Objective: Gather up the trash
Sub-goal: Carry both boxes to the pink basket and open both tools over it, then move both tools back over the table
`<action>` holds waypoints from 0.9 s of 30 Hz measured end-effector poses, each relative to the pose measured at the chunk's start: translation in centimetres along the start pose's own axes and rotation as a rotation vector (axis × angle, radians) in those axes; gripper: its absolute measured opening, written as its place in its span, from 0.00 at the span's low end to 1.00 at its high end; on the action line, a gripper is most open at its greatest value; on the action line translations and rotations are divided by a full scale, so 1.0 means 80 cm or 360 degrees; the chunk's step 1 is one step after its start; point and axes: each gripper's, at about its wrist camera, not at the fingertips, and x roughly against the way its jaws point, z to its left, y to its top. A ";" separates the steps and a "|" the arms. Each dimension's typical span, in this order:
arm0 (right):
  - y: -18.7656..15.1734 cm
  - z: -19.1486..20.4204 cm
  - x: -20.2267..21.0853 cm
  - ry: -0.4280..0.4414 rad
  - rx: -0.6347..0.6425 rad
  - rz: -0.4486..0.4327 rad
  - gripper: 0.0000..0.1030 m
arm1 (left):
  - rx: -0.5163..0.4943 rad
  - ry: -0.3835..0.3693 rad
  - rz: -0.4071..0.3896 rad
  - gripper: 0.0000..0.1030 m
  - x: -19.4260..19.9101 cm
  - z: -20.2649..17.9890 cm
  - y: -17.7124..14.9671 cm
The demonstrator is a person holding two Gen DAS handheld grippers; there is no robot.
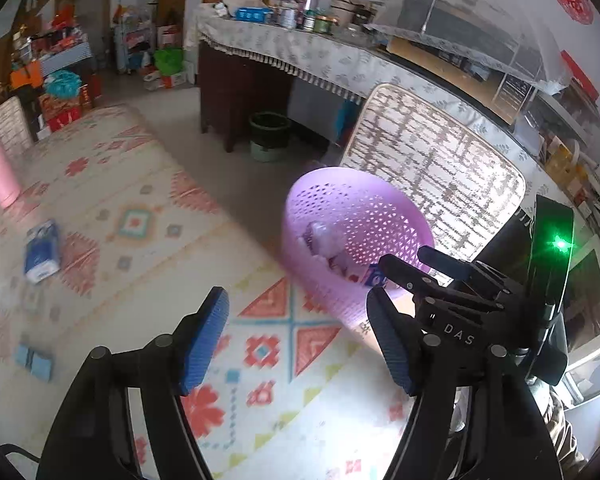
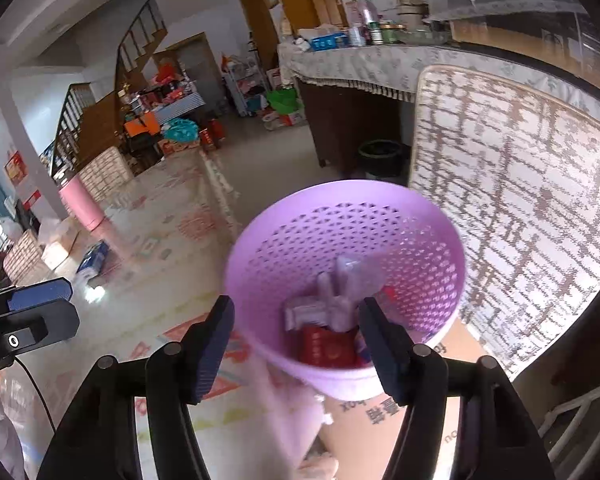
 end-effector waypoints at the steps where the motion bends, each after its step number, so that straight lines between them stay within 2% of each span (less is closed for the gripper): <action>1: -0.004 0.009 0.001 0.0009 0.0016 0.0005 0.67 | 0.0004 0.0009 -0.0008 0.68 0.006 0.004 -0.006; 7: -0.025 0.057 0.004 0.0069 0.0080 0.0032 0.69 | 0.0108 0.0085 -0.0048 0.68 0.043 0.056 -0.046; 17: -0.049 0.162 -0.002 0.0160 0.0259 0.0086 0.69 | 0.0428 0.0307 -0.0113 0.69 0.106 0.203 -0.109; 19: -0.055 0.184 -0.006 0.0178 0.0301 0.0099 0.70 | 0.0514 0.0361 -0.0117 0.69 0.114 0.237 -0.121; 23: -0.068 0.231 -0.016 0.0210 0.0387 0.0138 0.71 | 0.0640 0.0383 -0.0120 0.69 0.120 0.289 -0.137; 27: -0.078 0.277 -0.027 0.0246 0.0458 0.0176 0.71 | 0.0757 0.0433 -0.0173 0.69 0.122 0.343 -0.147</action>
